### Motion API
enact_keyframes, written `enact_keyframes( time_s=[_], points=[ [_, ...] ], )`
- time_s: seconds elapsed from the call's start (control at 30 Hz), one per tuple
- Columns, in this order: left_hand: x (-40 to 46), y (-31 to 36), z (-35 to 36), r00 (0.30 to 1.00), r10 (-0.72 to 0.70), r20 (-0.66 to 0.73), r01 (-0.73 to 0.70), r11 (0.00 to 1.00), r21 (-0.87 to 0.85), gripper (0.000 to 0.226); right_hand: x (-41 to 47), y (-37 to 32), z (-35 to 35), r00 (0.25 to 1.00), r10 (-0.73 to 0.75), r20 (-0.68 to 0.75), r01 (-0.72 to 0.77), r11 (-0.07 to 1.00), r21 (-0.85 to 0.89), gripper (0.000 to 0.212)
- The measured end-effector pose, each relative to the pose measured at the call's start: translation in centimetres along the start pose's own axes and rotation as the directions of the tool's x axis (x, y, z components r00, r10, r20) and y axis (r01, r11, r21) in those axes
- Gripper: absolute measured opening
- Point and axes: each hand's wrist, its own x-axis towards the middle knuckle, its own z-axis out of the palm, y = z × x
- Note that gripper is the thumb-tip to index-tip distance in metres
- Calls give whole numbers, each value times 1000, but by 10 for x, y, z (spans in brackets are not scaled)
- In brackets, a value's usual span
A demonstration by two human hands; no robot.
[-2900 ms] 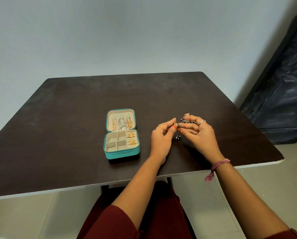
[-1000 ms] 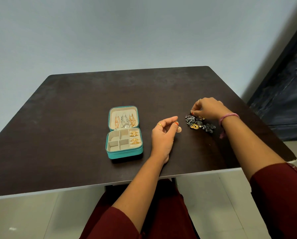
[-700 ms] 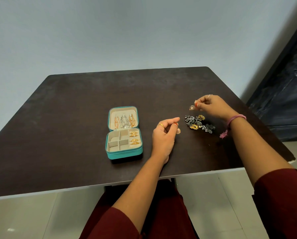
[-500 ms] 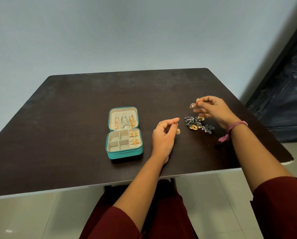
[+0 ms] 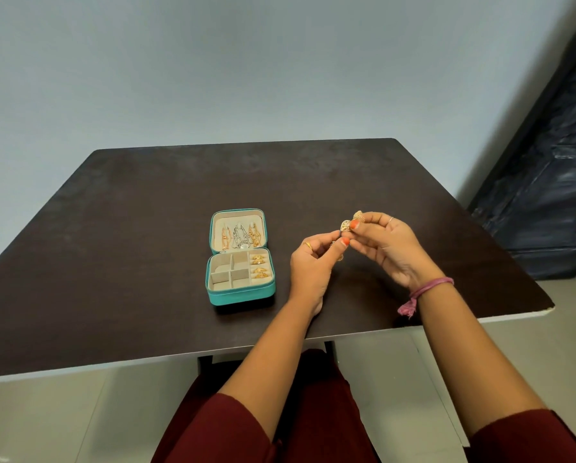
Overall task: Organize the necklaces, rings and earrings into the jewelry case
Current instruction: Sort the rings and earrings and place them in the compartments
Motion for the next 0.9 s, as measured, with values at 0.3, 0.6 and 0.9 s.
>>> enact_keyframes(
  time_s=[0.3,0.6,0.9],
  points=[
    [-1,3,-1,999,24,-48,-27,998,-54,17,-12,10,3,999,-38,24,43,976,-216,40],
    [-2,2,-2,995,44,-90,-44,999,-2,8,-18,5,-8,987,-84,139,158,700,-696,35],
    [-7,1,0,988,152,-32,-144,974,177,8,-18,-23,-12,930,-177,322,363,309,-879,24]
  ],
)
